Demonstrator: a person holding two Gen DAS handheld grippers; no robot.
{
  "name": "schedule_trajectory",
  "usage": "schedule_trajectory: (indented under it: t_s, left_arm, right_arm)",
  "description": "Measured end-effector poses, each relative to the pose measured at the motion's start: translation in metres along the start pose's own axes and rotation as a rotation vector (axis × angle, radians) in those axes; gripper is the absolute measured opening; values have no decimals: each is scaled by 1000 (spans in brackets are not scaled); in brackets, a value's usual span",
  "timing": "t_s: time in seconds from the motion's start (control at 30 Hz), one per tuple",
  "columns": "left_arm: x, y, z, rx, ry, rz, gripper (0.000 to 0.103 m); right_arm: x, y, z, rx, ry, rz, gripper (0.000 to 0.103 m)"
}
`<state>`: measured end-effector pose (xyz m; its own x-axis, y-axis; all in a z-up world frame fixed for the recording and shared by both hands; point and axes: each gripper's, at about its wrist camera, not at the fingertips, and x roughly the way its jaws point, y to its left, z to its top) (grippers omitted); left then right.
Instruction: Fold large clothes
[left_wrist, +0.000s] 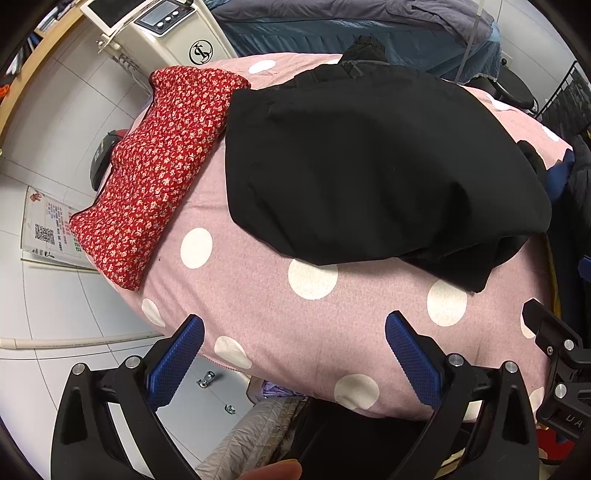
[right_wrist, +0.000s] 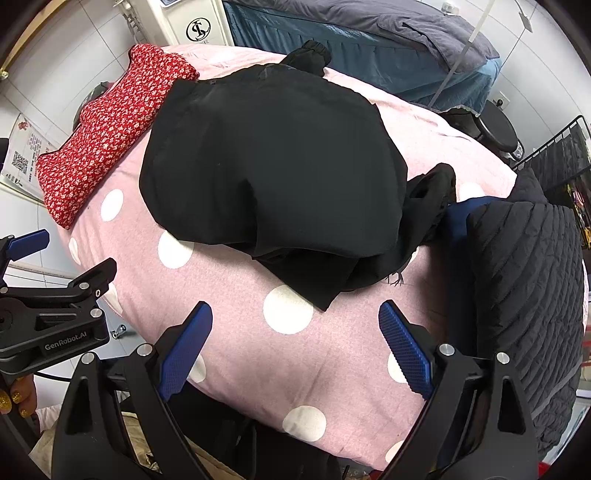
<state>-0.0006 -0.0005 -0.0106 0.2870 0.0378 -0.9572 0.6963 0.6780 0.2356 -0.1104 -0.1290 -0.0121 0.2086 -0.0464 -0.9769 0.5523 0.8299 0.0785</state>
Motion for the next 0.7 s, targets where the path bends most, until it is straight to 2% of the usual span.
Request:
schedule_trajectory:
  t_s: [0.7]
  left_arm:
    - [1,-3,-1,6,0,-1,96]
  right_arm:
    - [2,-2,-1,5,4,0,90]
